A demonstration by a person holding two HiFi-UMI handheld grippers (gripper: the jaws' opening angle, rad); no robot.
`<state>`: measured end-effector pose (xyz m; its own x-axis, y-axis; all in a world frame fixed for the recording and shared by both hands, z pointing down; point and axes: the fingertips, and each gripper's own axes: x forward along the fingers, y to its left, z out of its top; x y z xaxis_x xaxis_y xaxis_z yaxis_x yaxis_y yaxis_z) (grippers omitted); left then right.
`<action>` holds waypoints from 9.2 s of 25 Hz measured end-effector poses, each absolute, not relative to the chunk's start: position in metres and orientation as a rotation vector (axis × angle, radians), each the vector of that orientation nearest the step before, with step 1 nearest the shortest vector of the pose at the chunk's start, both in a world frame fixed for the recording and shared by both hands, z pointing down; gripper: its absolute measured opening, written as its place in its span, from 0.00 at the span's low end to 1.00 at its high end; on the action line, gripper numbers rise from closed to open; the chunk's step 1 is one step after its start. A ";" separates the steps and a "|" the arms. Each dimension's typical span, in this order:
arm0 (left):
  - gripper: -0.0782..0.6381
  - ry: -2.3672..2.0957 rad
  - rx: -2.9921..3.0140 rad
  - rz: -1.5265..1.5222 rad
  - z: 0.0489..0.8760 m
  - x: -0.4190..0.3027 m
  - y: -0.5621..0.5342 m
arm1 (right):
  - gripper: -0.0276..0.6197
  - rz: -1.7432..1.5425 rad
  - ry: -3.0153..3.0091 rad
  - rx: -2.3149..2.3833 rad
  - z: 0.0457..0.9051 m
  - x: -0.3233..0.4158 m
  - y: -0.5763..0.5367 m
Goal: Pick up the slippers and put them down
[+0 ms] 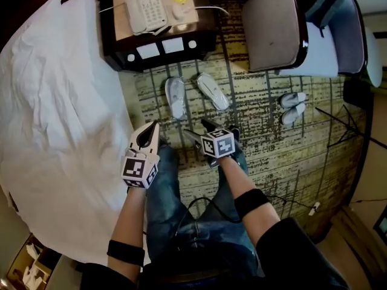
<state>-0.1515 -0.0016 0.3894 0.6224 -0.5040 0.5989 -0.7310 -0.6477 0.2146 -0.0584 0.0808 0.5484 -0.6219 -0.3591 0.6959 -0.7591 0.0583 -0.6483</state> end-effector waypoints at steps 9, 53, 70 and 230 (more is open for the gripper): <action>0.11 -0.972 2.367 0.759 0.633 -0.163 -0.003 | 0.67 1.680 -1.874 1.119 0.788 -0.076 0.080; 0.11 -0.963 2.313 0.961 0.963 -0.217 -0.036 | 0.28 1.646 -2.173 0.902 1.036 -0.147 0.057; 0.11 -1.223 2.302 0.870 0.926 -0.253 -0.108 | 0.28 1.518 -2.396 0.900 0.957 -0.175 -0.099; 0.64 -0.750 1.462 0.571 1.026 0.084 0.117 | 0.05 1.038 -1.796 1.622 0.942 0.207 0.015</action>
<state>0.0842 0.1165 1.0258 0.6573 -0.0997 0.7470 -0.7465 0.0495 0.6635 0.2066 0.0149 0.9419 -0.1628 -0.5955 0.7867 -0.9790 -0.0018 -0.2039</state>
